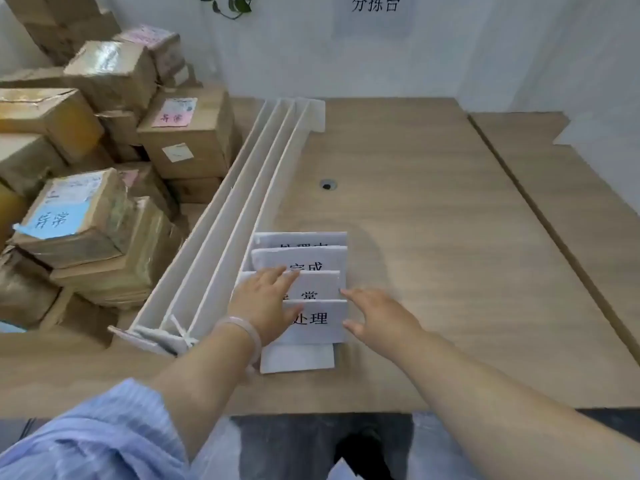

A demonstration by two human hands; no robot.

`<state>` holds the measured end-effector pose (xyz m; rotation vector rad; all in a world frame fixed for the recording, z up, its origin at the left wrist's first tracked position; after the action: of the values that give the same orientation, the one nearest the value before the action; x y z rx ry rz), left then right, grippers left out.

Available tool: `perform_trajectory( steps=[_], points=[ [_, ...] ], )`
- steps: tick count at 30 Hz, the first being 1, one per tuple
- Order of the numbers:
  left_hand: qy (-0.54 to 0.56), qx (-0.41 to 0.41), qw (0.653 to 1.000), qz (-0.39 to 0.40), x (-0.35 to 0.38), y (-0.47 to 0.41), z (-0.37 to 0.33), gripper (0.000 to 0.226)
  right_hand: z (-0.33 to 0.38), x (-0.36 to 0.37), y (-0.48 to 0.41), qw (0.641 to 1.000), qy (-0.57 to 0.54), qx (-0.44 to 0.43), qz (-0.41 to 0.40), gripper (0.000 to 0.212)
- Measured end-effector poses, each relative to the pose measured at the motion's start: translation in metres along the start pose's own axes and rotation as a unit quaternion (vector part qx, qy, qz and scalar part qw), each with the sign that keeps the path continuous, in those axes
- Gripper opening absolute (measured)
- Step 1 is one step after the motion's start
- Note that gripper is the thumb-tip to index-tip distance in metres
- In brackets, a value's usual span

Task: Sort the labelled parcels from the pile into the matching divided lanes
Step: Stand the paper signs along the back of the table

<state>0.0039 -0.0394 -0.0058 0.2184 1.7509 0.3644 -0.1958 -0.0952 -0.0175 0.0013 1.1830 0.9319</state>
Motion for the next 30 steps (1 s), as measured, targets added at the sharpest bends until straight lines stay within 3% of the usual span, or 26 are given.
perform_trajectory(
  steps=[4, 12, 16, 20, 30],
  points=[
    [0.058, -0.021, 0.996, -0.061, -0.017, -0.024, 0.001, 0.051, -0.014, -0.017, -0.033, 0.998, 0.000, -0.038, 0.040, 0.050],
    [0.061, -0.030, 0.998, 0.006, -0.006, -0.053, 0.013, 0.038, -0.018, -0.008, -0.069, 0.985, -0.025, -0.098, 0.141, 0.038],
    [0.055, -0.024, 0.998, 0.012, -0.007, -0.068, 0.020, 0.037, -0.014, 0.002, -0.076, 0.983, -0.023, -0.123, 0.131, 0.033],
    [0.025, -0.039, 0.996, 0.072, -0.001, -0.077, 0.026, 0.040, -0.018, 0.006, -0.074, 0.988, -0.018, -0.104, 0.116, 0.026],
    [0.051, 0.038, 0.992, 0.111, -0.006, -0.097, -0.007, 0.031, -0.065, -0.012, -0.032, 0.988, -0.143, -0.023, 0.048, 0.020]
  ],
)
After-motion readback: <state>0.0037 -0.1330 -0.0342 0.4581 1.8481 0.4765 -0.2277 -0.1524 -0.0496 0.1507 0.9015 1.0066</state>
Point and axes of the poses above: each hand's wrist, its own y-axis away from the middle knuckle, its own x-axis out of the palm, z = x × y, the point moved 4 cm from there along -y, towards the middle knuckle, and after that the axes turned 13 degrees about z, right-handed, at the moved point
